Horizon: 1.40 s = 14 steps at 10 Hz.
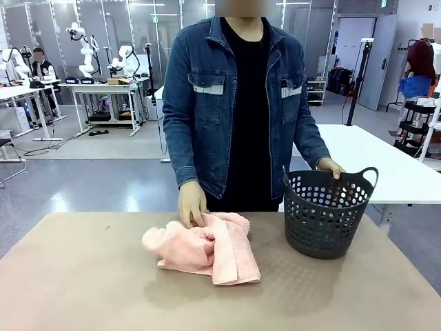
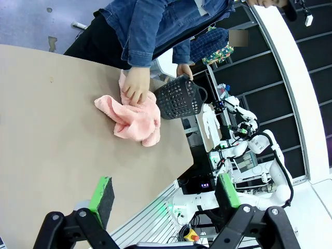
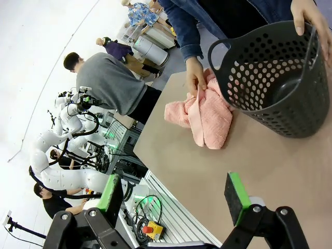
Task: Fold the towel.
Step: Grab the top end of the 100 cm Hotel Towel extended by the human.
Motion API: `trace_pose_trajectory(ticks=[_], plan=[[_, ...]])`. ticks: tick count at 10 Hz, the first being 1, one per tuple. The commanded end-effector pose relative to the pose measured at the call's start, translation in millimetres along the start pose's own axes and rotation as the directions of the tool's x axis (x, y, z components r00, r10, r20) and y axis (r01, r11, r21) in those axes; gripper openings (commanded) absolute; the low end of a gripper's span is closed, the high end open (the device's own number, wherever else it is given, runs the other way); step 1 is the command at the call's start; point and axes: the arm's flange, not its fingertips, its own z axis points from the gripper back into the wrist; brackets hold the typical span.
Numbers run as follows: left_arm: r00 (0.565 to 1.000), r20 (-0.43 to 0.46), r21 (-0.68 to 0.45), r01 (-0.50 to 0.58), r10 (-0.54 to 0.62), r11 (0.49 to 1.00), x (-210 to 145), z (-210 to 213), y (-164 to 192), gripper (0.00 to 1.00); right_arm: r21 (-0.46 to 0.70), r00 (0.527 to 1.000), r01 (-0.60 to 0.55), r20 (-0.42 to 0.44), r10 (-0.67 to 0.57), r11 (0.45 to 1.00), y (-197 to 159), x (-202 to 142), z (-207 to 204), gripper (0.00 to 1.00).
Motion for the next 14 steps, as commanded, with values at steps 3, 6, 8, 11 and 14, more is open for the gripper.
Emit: trace_pose_trajectory(ticks=[3,6,8,11,14], plan=[[1.0,0.002,-0.021,0.009,-0.009,1.0,0.8,0.4,-0.1,1.0,0.012,1.0,-0.02,0.007,0.02,1.0,-0.7,1.4,0.7,1.0],[1.0,0.002,-0.021,0.009,-0.009,1.0,0.8,0.4,-0.1,1.0,0.012,1.0,-0.02,0.007,0.02,1.0,-0.7,1.4,0.7,1.0],[1.0,0.002,-0.021,0.009,-0.009,1.0,0.8,0.4,-0.1,1.0,0.012,1.0,-0.02,0.007,0.02,1.0,-0.7,1.4,0.7,1.0],[1.0,0.002,-0.021,0.009,-0.009,1.0,0.8,0.4,-0.1,1.0,0.012,1.0,-0.02,0.007,0.02,1.0,-0.7,1.4,0.7,1.0],[1.0,0.002,-0.021,0.009,-0.009,1.0,0.8,0.4,-0.1,1.0,0.012,1.0,-0.02,0.007,0.02,1.0,-0.7,1.4,0.7,1.0]])
